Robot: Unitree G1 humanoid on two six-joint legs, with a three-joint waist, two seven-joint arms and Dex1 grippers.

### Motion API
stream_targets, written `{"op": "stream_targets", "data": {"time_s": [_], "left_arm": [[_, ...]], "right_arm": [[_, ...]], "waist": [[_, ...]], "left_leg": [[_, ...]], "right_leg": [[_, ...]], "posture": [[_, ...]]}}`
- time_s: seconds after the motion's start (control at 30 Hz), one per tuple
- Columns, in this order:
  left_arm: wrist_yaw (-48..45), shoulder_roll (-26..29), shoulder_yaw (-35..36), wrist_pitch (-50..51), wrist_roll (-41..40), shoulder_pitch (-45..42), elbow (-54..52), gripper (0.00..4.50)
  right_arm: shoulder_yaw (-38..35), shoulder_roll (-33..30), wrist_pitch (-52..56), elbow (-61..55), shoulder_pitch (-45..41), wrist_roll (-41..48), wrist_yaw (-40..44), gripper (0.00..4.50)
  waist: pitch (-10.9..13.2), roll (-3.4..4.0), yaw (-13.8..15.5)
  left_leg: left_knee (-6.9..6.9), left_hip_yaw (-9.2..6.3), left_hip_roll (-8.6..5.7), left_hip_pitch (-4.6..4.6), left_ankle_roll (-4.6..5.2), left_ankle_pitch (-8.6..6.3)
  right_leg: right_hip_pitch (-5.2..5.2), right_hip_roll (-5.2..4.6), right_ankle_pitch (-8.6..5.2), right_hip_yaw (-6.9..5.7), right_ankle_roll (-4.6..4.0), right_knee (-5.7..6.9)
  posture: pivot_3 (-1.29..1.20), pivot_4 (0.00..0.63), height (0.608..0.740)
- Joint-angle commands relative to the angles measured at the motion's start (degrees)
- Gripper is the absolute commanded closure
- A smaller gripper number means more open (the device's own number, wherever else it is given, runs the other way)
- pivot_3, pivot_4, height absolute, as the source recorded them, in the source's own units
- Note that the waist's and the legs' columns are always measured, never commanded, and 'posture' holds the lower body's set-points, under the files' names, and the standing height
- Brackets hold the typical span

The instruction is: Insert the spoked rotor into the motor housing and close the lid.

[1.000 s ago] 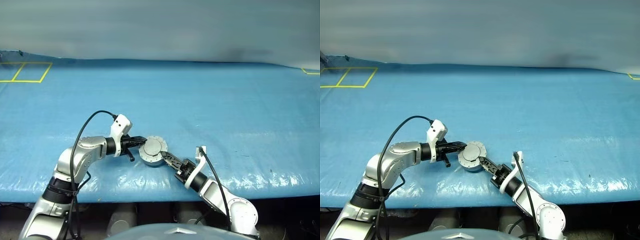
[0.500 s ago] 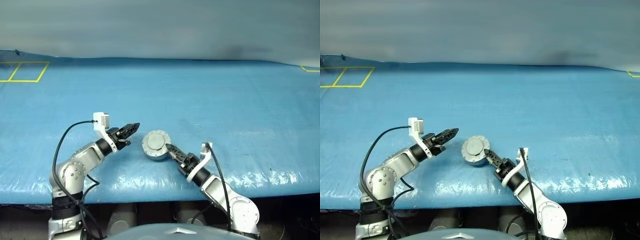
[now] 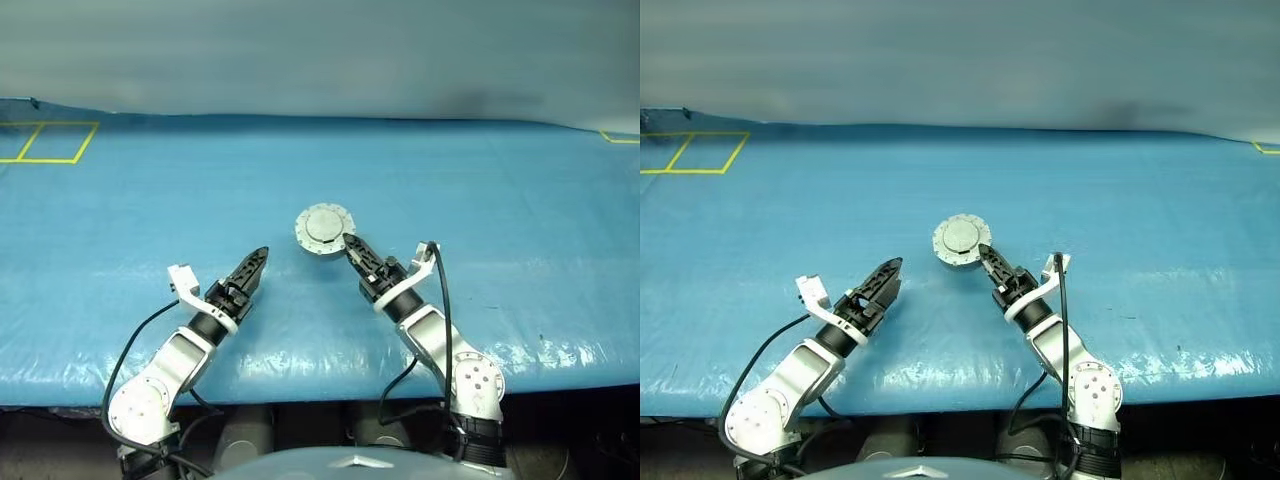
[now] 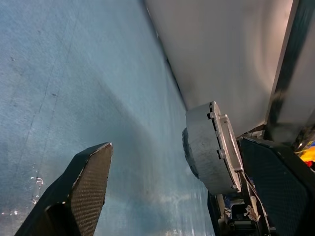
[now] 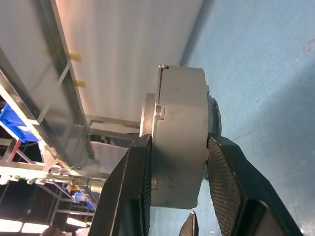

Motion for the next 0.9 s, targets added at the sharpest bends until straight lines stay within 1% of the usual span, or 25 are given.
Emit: {"op": "stream_targets", "data": {"time_s": [0.03, 0.17, 0.47, 0.67, 0.87, 0.9], "left_arm": [[-0.8, -2.4, -2.9, -1.9, -3.8, 0.9, -0.4, 0.00], [-2.2, -1.1, -5.1, -3.3, -5.3, 1.0, 0.6, 0.00], [-3.7, -0.3, -8.3, -6.4, -5.1, 0.6, 3.3, 0.00], [-6.1, -0.4, -9.6, -7.9, -5.1, -0.5, 5.1, 0.00], [-7.8, -0.2, -10.5, -8.3, -6.5, -0.8, 5.8, 0.00], [-7.3, -0.1, -10.6, -8.1, -7.1, -0.7, 5.9, 0.17]], "right_arm": [[2.2, 3.9, -0.7, -2.6, -2.0, 3.0, -0.2, 3.22], [5.1, 4.1, 0.0, -4.2, -1.6, 4.0, -1.8, 3.22], [9.6, 3.2, 1.2, -6.8, 0.3, 7.3, -4.4, 3.22], [11.8, 2.2, 2.5, -8.5, 2.0, 9.8, -5.4, 3.22], [12.7, 0.9, 2.5, -8.9, 3.0, 9.4, -5.5, 3.22], [12.8, 0.6, 2.3, -9.0, 3.0, 8.6, -5.1, 3.22]], "waist": [[0.0, 0.00, 0.0], [0.0, 0.00, 0.0], [0.0, 0.00, 0.0], [0.0, 0.01, -0.1], [0.0, 0.00, -0.1], [0.0, 0.00, -0.1]], "left_leg": [[0.01, 0.00, 0.00, 0.00, 0.00, 0.00], [0.02, 0.00, 0.00, 0.01, 0.00, 0.00], [0.01, 0.00, 0.00, 0.00, 0.00, 0.00], [0.01, 0.00, 0.00, 0.00, 0.00, 0.00], [0.03, 0.01, 0.00, 0.00, 0.01, 0.00], [0.03, 0.00, 0.00, 0.00, 0.01, 0.00]], "right_leg": [[0.00, 0.00, 0.00, 0.00, 0.00, 0.00], [0.00, 0.01, 0.01, 0.00, -0.02, 0.01], [0.00, 0.01, 0.00, 0.01, -0.03, 0.01], [-0.01, 0.01, 0.00, 0.00, -0.04, 0.01], [0.00, 0.01, -0.01, 0.00, -0.04, 0.00], [0.00, 0.01, -0.01, 0.00, -0.03, 0.00]], "posture": [[0.00, 0.150, 0.740], [0.00, 0.150, 0.740], [0.00, 0.150, 0.740], [0.00, 0.150, 0.740], [0.00, 0.150, 0.740], [0.00, 0.150, 0.740]]}}
